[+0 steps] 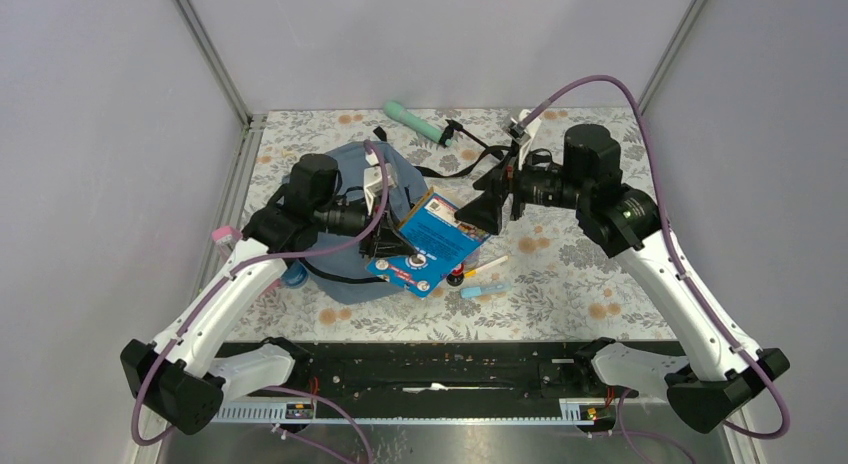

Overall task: Pack the student bag
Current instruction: Pick up the book from the center of the board.

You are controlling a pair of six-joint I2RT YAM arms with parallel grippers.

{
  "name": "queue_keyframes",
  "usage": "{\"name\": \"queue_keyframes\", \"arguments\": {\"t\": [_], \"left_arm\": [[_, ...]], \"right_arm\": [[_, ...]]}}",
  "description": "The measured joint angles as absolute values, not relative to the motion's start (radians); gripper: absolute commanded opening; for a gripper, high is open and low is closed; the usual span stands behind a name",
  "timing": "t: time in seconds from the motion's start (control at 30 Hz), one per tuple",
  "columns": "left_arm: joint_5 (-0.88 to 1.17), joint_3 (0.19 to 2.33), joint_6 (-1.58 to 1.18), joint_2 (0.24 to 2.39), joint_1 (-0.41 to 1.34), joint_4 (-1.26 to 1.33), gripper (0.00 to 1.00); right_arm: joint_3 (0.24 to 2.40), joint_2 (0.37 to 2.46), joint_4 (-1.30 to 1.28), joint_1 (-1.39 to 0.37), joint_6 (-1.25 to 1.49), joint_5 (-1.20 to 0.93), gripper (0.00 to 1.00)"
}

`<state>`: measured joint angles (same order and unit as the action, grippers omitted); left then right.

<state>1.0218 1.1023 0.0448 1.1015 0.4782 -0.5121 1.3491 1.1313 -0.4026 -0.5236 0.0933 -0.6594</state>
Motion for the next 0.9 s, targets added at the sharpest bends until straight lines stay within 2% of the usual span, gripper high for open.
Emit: {"name": "queue_keyframes", "arguments": {"t": [0.47,0.53,0.8,0.9], "left_arm": [[1.082,1.106,0.108,1.146,0.529,-0.601,0.0],[1.09,1.107,0.115,1.147,0.529,-0.605,0.0],[1.105,1.124,0.153,1.147,0.529,-0.642,0.0],[1.104,1.131,0.163,1.147,0.529,-0.653,0.0]], "right_arm": [[1.346,1.187,-0.445,-0.598,0.07,-0.883,1.0],[1.337,1.2,-0.445,-0.619,0.067,-0.899,0.97],[1.266,1.209,-0.459,-0.628,0.068,-0.937,0.69],[1.243,1.203,-0.467,-0.628,0.073,-0.943,0.51]]}}
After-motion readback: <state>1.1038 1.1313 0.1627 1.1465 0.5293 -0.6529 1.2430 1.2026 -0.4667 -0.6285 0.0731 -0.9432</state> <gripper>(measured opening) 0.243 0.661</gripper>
